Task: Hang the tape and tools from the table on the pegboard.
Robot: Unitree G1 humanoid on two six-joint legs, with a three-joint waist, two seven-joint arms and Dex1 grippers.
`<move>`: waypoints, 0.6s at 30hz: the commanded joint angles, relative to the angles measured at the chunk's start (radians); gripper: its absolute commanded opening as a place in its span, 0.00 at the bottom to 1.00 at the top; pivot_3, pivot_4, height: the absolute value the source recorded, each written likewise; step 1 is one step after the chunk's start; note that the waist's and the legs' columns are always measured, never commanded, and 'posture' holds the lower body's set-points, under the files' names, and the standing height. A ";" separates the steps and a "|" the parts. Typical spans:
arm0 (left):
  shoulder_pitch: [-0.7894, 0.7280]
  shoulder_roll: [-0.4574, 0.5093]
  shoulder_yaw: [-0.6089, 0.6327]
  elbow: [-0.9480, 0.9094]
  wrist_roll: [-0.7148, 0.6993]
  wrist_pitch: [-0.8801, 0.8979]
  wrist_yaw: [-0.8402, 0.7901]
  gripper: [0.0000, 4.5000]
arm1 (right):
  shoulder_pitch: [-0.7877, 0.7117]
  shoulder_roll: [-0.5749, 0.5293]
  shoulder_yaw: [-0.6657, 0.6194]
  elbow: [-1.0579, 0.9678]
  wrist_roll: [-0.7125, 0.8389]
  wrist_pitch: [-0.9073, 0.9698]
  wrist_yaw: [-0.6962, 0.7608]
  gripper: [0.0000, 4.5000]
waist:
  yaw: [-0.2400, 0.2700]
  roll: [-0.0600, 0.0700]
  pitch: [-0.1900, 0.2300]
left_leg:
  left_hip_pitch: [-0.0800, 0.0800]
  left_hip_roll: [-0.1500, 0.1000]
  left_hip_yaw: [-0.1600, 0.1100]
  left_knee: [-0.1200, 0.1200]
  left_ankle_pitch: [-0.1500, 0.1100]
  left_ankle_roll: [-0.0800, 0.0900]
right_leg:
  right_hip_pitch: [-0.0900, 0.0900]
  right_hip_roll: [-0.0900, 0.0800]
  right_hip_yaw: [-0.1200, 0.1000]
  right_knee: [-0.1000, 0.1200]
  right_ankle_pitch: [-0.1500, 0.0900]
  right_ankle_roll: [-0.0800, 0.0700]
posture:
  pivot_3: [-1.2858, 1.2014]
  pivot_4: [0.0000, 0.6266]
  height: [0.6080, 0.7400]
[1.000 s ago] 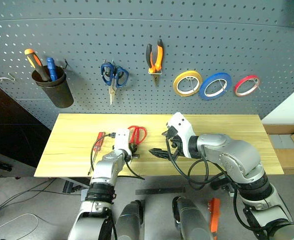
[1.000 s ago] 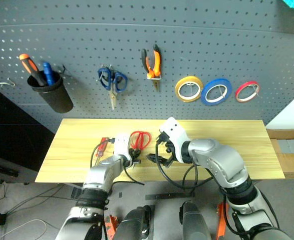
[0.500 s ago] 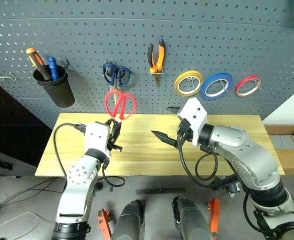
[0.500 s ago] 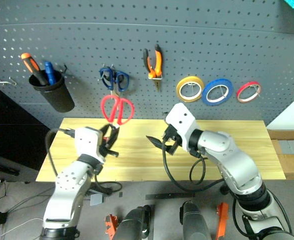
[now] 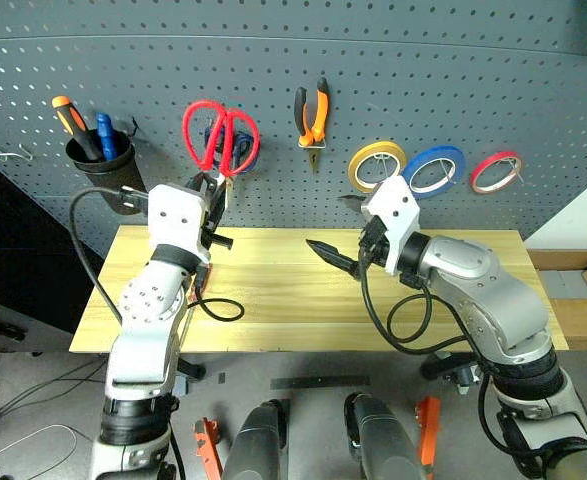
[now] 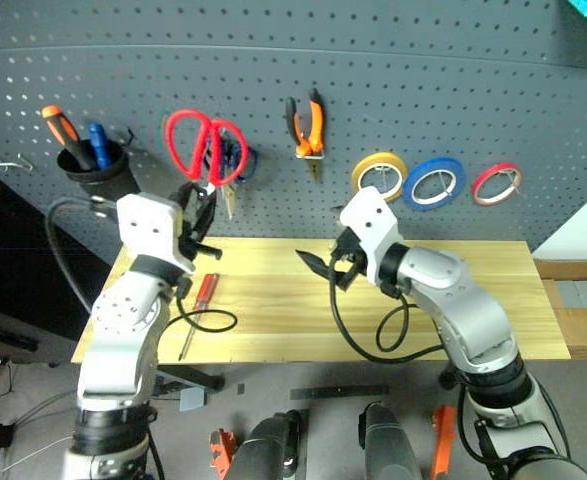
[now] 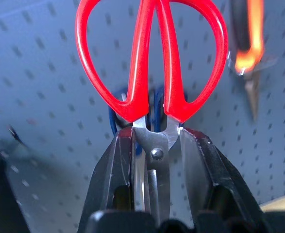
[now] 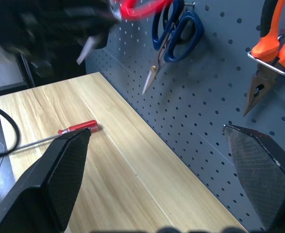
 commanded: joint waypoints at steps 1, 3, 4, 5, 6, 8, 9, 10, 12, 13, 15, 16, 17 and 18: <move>-0.050 0.008 -0.015 0.053 0.017 -0.026 -0.003 0.22 | -0.029 0.004 -0.013 -0.012 -0.001 -0.013 0.004 1.00 | 0.000 0.000 0.000 | 0.000 0.000 0.000 0.000 0.000 0.000 | 0.000 0.000 0.000 0.000 0.000 0.000 | 0.46 0.34 1.00; -0.072 0.004 -0.017 0.106 0.017 -0.029 0.002 0.22 | -0.037 0.006 -0.010 -0.008 -0.002 -0.010 0.005 1.00 | -0.001 0.000 0.000 | 0.000 0.000 0.000 0.000 0.000 0.000 | 0.000 0.000 0.000 0.000 0.001 -0.002 | 0.46 0.34 1.00; -0.078 0.006 -0.026 0.126 0.021 -0.028 -0.004 0.22 | -0.040 0.006 -0.009 -0.007 -0.003 -0.010 0.005 1.00 | -0.001 0.000 0.000 | 0.000 0.000 0.000 0.000 0.000 0.000 | 0.000 0.000 0.000 0.000 0.001 -0.002 | 0.46 0.35 1.00; -0.080 0.005 -0.030 0.135 0.020 -0.031 -0.007 0.22 | -0.042 0.007 -0.008 -0.007 -0.003 -0.009 0.005 1.00 | -0.001 0.000 0.000 | 0.000 0.000 0.000 0.000 0.000 0.000 | 0.000 0.000 0.000 0.000 0.001 -0.002 | 0.46 0.35 1.00; -0.082 0.004 -0.033 0.141 0.020 -0.033 -0.010 0.22 | -0.043 0.007 -0.008 -0.007 -0.004 -0.009 0.005 1.00 | -0.002 0.000 0.000 | 0.000 0.000 0.000 0.000 0.000 0.000 | 0.000 0.000 0.000 0.000 0.001 -0.002 | 0.46 0.35 1.00; -0.075 0.003 -0.043 0.151 0.024 -0.023 -0.015 0.22 | -0.046 0.010 -0.007 -0.007 -0.004 -0.010 0.004 1.00 | -0.003 0.000 0.000 | 0.000 0.000 0.000 0.000 0.000 0.000 | 0.000 0.000 0.000 0.000 0.002 -0.003 | 0.46 0.35 1.00; -0.068 0.001 -0.046 0.154 0.023 -0.016 -0.018 0.22 | -0.047 0.011 -0.006 -0.007 -0.004 -0.011 0.003 1.00 | -0.003 0.000 0.000 | 0.000 0.000 0.000 0.000 0.000 0.000 | 0.000 0.000 0.000 0.000 0.003 -0.004 | 0.46 0.35 1.00; -0.062 -0.003 -0.048 0.153 0.018 -0.012 -0.023 0.38 | -0.047 0.012 -0.005 -0.008 -0.004 -0.011 0.003 1.00 | -0.003 0.000 0.000 | 0.000 0.000 -0.001 0.000 0.000 0.000 | 0.000 0.000 0.000 0.000 0.003 -0.004 | 0.46 0.35 1.00; -0.050 -0.008 -0.049 0.143 0.012 -0.006 -0.025 0.52 | -0.046 0.012 -0.002 -0.013 -0.004 -0.010 0.004 1.00 | -0.004 0.000 0.000 | 0.000 0.000 -0.001 0.000 0.000 0.000 | 0.000 0.000 0.000 0.000 0.003 -0.004 | 0.46 0.36 1.00; -0.038 -0.011 -0.049 0.131 0.011 -0.003 -0.023 0.60 | -0.043 0.011 0.002 -0.018 -0.004 -0.009 0.006 1.00 | -0.004 0.000 0.000 | 0.000 0.000 0.000 0.000 0.000 0.000 | 0.000 0.000 0.000 0.000 0.003 -0.004 | 0.46 0.36 1.00; -0.002 -0.017 -0.051 0.097 0.011 0.027 -0.018 0.74 | -0.033 0.010 0.012 -0.029 -0.001 0.006 0.006 1.00 | -0.007 0.000 0.000 | 0.000 0.000 0.000 0.000 0.000 0.000 | 0.000 0.000 0.000 0.000 0.003 -0.004 | 0.46 0.36 1.00; 0.022 -0.020 -0.055 0.081 0.009 0.045 -0.020 0.83 | -0.026 0.011 0.018 -0.035 0.002 0.021 0.003 1.00 | -0.008 0.000 0.000 | 0.000 0.000 -0.001 0.000 0.000 0.000 | 0.000 0.000 0.000 0.000 0.003 -0.004 | 0.46 0.36 1.00; 0.057 -0.020 -0.061 0.063 0.010 0.067 -0.024 0.90 | -0.012 0.015 0.033 -0.041 0.003 0.040 -0.002 1.00 | -0.009 0.000 0.000 | 0.000 0.000 -0.001 0.000 0.000 0.000 | 0.000 0.000 0.000 0.000 0.003 -0.004 | 0.46 0.35 1.00; 0.089 -0.021 -0.065 0.047 0.010 0.088 -0.026 0.98 | 0.001 0.019 0.051 -0.046 -0.001 0.057 -0.010 1.00 | -0.010 0.000 0.000 | 0.000 0.000 0.000 0.000 0.000 0.000 | 0.000 0.000 0.001 0.000 0.003 -0.004 | 0.46 0.35 1.00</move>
